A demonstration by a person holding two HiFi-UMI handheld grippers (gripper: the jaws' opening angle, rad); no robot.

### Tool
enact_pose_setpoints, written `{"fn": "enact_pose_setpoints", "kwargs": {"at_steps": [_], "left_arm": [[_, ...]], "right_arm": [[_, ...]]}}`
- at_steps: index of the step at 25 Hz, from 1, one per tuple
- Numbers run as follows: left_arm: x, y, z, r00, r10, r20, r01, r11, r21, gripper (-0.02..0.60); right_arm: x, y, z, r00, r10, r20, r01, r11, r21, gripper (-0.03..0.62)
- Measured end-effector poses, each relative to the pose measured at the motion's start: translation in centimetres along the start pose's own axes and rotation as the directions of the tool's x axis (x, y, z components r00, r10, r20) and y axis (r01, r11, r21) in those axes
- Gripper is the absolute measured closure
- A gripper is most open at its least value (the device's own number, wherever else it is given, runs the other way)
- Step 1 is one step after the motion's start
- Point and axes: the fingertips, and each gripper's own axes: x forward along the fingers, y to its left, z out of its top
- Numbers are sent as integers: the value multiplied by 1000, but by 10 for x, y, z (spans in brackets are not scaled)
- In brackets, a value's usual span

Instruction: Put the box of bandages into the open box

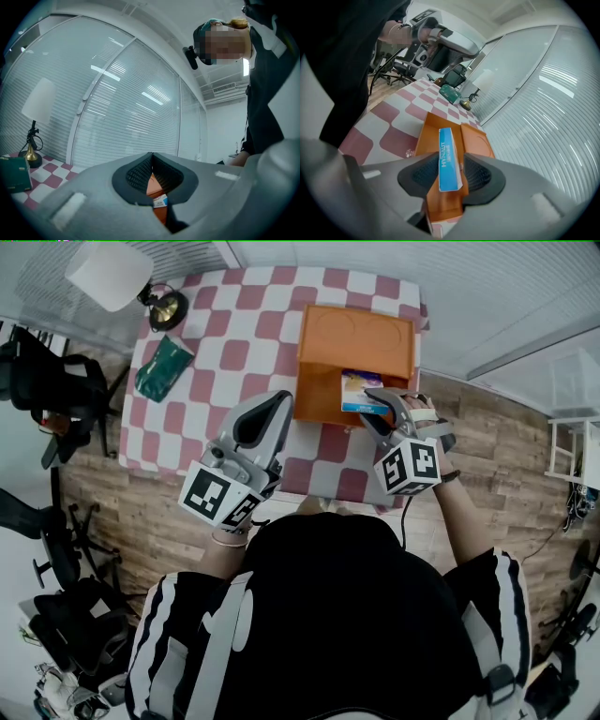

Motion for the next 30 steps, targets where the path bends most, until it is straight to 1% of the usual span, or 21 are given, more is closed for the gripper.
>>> {"fn": "enact_pose_setpoints", "kwargs": {"at_steps": [8,18,23,25,30], "left_arm": [[0,-3,-2,1000,0,-4,0,1000,-3,581],[3,-8,-5,1000,-13,-14,13,1000,-1,581],[4,-10,-6,1000,-20,-15,20,1000,-2,581],[4,-10,-5,1000,-20,-14,20,1000,-1,581],[5,-10,-5,1000,-17,-12,17,1000,-3,581]], "right_arm": [[-1,10,4,999,36,4,-36,999,30,442],[-1,24,4,997,70,18,-70,997,27,434],[-3,29,10,996,85,12,-86,995,47,430],[-1,33,8,995,96,13,-96,995,37,429],[0,34,6,995,97,15,-98,995,38,424]]}}
